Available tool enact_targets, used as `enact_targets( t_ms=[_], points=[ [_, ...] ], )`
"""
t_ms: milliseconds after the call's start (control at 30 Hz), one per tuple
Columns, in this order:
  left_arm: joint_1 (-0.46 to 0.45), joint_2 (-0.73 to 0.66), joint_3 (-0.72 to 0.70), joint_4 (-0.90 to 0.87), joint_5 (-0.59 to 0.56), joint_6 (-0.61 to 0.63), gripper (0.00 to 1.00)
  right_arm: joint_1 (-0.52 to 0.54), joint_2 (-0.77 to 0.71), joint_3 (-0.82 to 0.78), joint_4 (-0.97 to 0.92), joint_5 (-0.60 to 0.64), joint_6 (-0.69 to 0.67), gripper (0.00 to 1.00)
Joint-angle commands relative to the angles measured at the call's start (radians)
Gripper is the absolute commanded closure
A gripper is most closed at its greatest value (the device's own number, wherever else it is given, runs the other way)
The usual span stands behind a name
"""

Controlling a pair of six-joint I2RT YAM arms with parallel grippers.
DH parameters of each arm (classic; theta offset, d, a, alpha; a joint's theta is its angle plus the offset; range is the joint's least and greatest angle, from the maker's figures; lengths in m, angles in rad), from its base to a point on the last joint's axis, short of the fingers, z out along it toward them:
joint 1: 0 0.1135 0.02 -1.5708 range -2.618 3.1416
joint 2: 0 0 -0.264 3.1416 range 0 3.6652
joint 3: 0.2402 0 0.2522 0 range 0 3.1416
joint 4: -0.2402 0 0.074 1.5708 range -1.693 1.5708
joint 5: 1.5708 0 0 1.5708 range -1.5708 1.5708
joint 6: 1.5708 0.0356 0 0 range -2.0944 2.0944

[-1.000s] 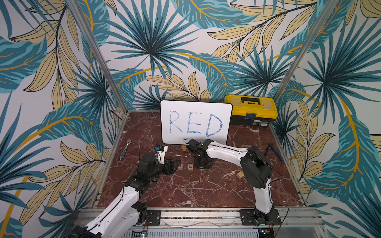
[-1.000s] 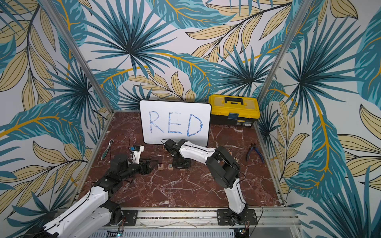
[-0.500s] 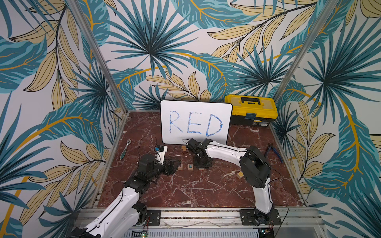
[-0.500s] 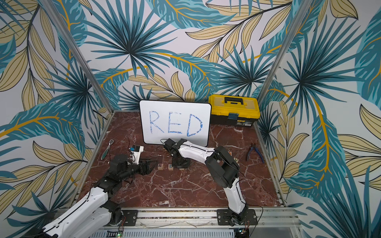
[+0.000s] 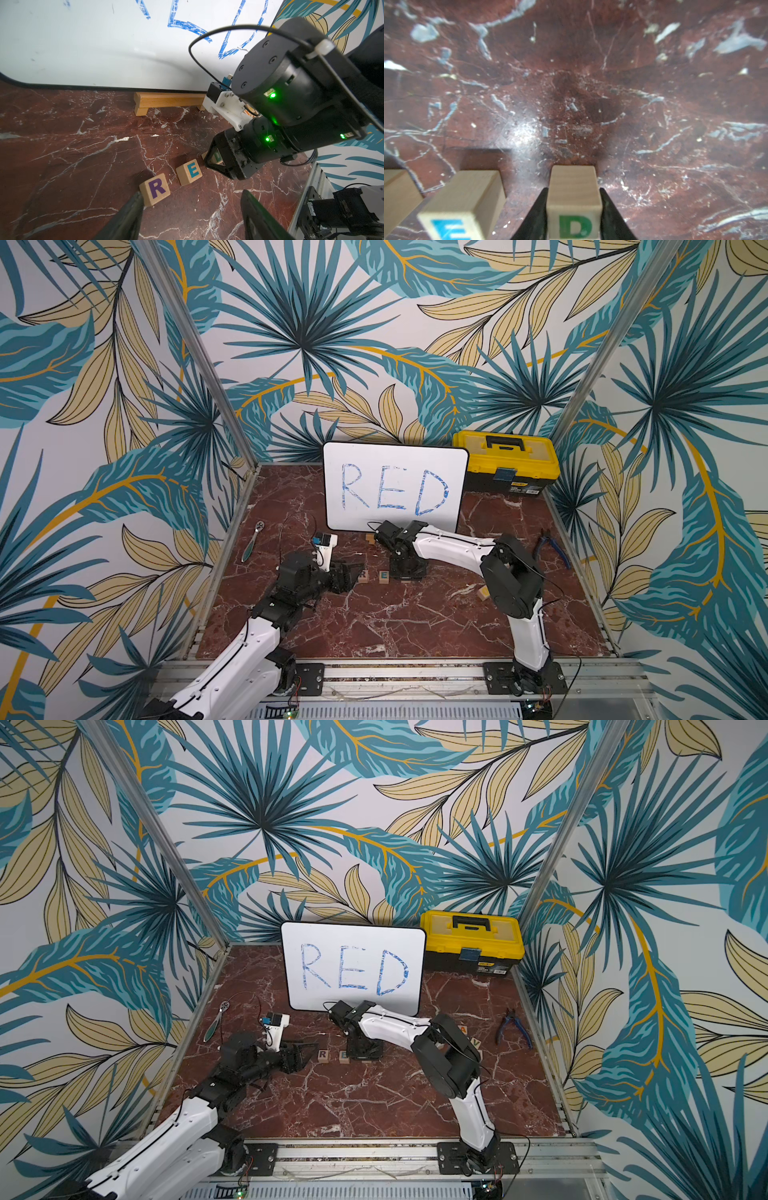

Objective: Assemble the uppercase word "red" with letter blocks
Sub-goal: Place the letter block at the center of the board.

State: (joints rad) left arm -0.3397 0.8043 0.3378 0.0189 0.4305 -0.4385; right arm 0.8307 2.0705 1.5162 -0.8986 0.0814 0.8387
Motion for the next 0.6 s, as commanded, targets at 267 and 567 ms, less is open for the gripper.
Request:
enact_targets(
  t_ms=[267,567],
  points=[
    [-0.001,-0.010,-0.022,0.014,0.001,0.003,0.26,0.008,0.016,0.022,-0.021,0.015,0.017,0.59],
    [-0.001,0.004,-0.017,0.015,-0.022,0.014,0.26,0.008,-0.012,0.037,-0.023,0.035,-0.013,0.43]
  ],
)
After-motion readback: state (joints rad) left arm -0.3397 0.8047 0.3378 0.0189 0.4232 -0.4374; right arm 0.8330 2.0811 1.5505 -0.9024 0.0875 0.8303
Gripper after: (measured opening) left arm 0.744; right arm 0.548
